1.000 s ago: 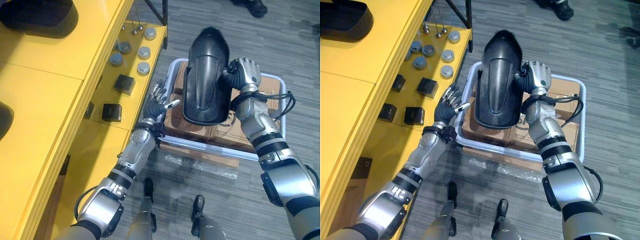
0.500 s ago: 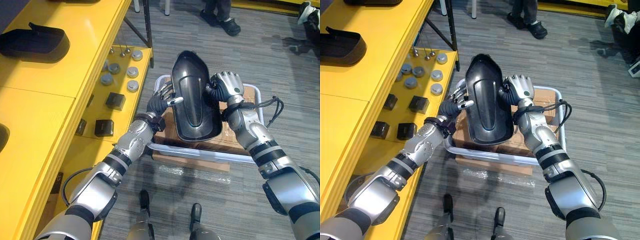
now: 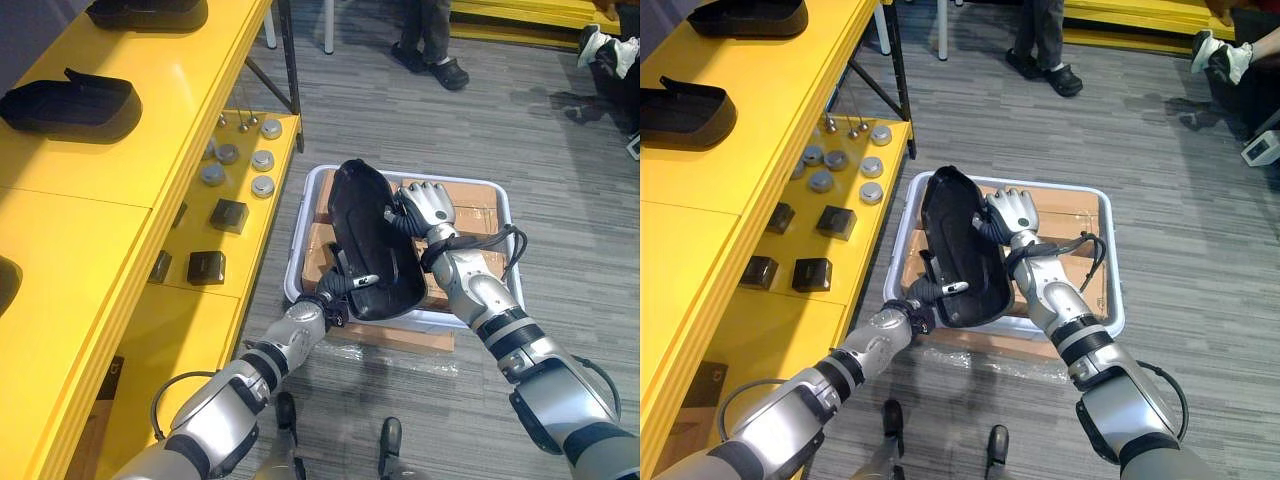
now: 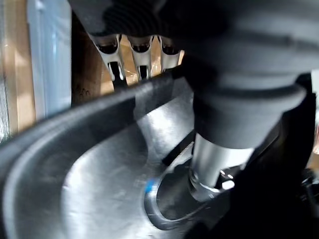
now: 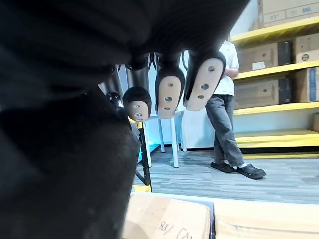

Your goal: Walk over and take plastic housings, then place them on the shelf

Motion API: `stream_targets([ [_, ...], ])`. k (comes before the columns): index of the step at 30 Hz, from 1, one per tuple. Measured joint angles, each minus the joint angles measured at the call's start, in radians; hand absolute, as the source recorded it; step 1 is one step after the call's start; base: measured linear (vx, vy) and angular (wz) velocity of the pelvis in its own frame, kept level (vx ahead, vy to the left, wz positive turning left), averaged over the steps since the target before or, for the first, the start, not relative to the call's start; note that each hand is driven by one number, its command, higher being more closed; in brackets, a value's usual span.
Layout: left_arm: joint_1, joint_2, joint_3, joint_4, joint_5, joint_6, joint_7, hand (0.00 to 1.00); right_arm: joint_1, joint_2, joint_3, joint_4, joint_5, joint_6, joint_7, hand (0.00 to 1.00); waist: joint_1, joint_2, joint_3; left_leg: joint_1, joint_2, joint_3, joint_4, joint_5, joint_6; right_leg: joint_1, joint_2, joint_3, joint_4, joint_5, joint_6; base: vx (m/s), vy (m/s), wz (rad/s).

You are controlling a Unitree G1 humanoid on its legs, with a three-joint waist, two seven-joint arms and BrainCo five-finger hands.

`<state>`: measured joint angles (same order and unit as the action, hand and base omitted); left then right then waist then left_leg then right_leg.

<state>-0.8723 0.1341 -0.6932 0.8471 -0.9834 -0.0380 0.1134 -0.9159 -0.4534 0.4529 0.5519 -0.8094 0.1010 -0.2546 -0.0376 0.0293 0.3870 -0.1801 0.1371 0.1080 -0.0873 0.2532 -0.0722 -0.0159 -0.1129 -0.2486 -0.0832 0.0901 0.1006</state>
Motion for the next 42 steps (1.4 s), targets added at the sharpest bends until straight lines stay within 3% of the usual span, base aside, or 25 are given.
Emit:
stream_targets([
  [7,0.031,-0.046,0.044,-0.003,-0.137,-0.029,0.041,1.00,0.040,0.005,0.000,-0.035,0.000,0.002,-0.046,1.00,0.001,0.000,-0.042,0.008,0.002,0.007,-0.002,-0.007,-0.007,0.001,0.001,0.016,-0.001,0.000,0.000,0.00,0.039,-0.05],
  [14,0.158,-0.051,0.112,-0.127,-0.174,-0.061,0.044,1.00,0.125,0.006,0.000,-0.120,0.001,-0.007,-0.099,1.00,0.006,-0.001,-0.099,0.018,0.006,0.008,0.000,-0.015,-0.016,0.009,0.003,0.019,-0.001,-0.001,0.000,0.03,0.013,-0.01],
  [15,0.175,-0.050,0.118,-0.151,-0.174,-0.061,0.044,1.00,0.148,0.001,-0.002,-0.153,0.001,-0.007,-0.116,0.00,0.008,-0.001,-0.101,0.024,0.006,0.008,0.000,-0.017,-0.015,0.015,0.003,0.019,-0.001,-0.001,0.000,0.01,0.033,0.01],
  [19,0.280,-0.035,0.118,-0.261,-0.171,-0.064,0.046,1.00,0.266,-0.003,-0.021,-0.284,0.003,-0.018,-0.133,0.00,0.018,-0.005,-0.153,0.025,0.007,0.008,-0.003,-0.026,-0.021,0.016,0.002,0.018,-0.001,-0.009,0.001,0.04,0.030,-0.01],
  [23,0.438,0.015,0.118,-0.464,-0.170,-0.063,0.048,1.00,0.445,0.008,-0.062,-0.506,0.046,-0.068,-0.148,0.00,0.029,-0.005,-0.186,0.051,0.004,-0.002,-0.002,-0.033,-0.028,0.051,0.003,-0.004,0.000,-0.029,0.001,0.04,0.008,0.11],
  [26,0.548,0.038,0.182,-0.640,-0.148,-0.067,0.048,1.00,0.618,0.077,-0.093,-0.695,0.120,-0.132,-0.149,0.00,0.038,-0.004,-0.220,0.069,0.004,-0.027,-0.003,-0.038,-0.035,0.075,0.005,-0.025,0.021,-0.062,-0.002,0.04,-0.011,0.26],
  [28,0.578,0.040,0.230,-0.718,-0.055,-0.075,0.061,1.00,0.711,0.135,-0.095,-0.749,0.186,-0.173,-0.147,0.00,0.039,-0.004,-0.241,0.072,0.002,-0.054,-0.003,-0.039,-0.036,0.083,0.005,-0.053,0.047,-0.088,-0.001,0.03,-0.024,0.42],
  [30,0.613,0.058,0.286,-0.833,0.124,-0.078,0.061,1.00,0.781,0.203,-0.107,-0.800,0.266,-0.202,-0.136,0.00,0.045,-0.004,-0.260,0.072,-0.001,-0.080,-0.003,-0.039,-0.036,0.086,0.001,-0.075,0.078,-0.114,0.000,0.03,-0.009,0.39],
  [32,0.647,0.055,0.311,-0.897,0.231,-0.080,0.063,1.00,0.818,0.228,-0.117,-0.825,0.315,-0.220,-0.118,0.00,0.052,-0.003,-0.274,0.072,-0.008,-0.091,-0.002,-0.038,-0.035,0.091,-0.005,-0.091,0.084,-0.120,0.002,0.03,0.007,0.23],
  [34,0.711,0.038,0.344,-0.969,0.452,-0.084,0.077,1.00,0.879,0.265,-0.129,-0.842,0.403,-0.241,-0.077,0.00,0.053,-0.004,-0.284,0.090,-0.023,-0.104,0.000,-0.039,-0.035,0.109,-0.019,-0.101,0.094,-0.132,0.012,0.03,0.027,0.21],
  [35,0.732,0.031,0.353,-0.984,0.495,-0.084,0.079,1.00,0.897,0.276,-0.132,-0.843,0.415,-0.242,-0.069,0.00,0.052,-0.004,-0.285,0.097,-0.027,-0.105,0.000,-0.041,-0.037,0.116,-0.023,-0.103,0.094,-0.135,0.015,0.00,0.031,0.14],
  [37,0.825,-0.004,0.375,-1.031,0.778,-0.088,0.106,1.00,0.987,0.313,-0.139,-0.854,0.486,-0.253,-0.041,0.00,0.052,-0.003,-0.304,0.100,-0.035,-0.107,-0.003,-0.053,-0.040,0.122,-0.031,-0.113,0.094,-0.141,0.018,0.00,0.022,0.07],
  [40,0.921,-0.034,0.376,-1.031,1.009,-0.090,0.152,1.00,1.086,0.353,-0.138,-0.858,0.588,-0.276,-0.003,0.00,0.051,-0.004,-0.309,0.100,-0.035,-0.106,-0.004,-0.059,-0.037,0.123,-0.030,-0.114,0.092,-0.148,0.021,0.00,0.000,0.00],
  [42,0.986,-0.056,0.390,-1.029,1.103,-0.090,0.179,1.00,1.153,0.377,-0.138,-0.861,0.660,-0.294,0.019,0.00,0.049,-0.004,-0.312,0.100,-0.034,-0.105,-0.004,-0.059,-0.037,0.123,-0.030,-0.114,0.091,-0.149,0.021,0.00,0.000,0.00],
])
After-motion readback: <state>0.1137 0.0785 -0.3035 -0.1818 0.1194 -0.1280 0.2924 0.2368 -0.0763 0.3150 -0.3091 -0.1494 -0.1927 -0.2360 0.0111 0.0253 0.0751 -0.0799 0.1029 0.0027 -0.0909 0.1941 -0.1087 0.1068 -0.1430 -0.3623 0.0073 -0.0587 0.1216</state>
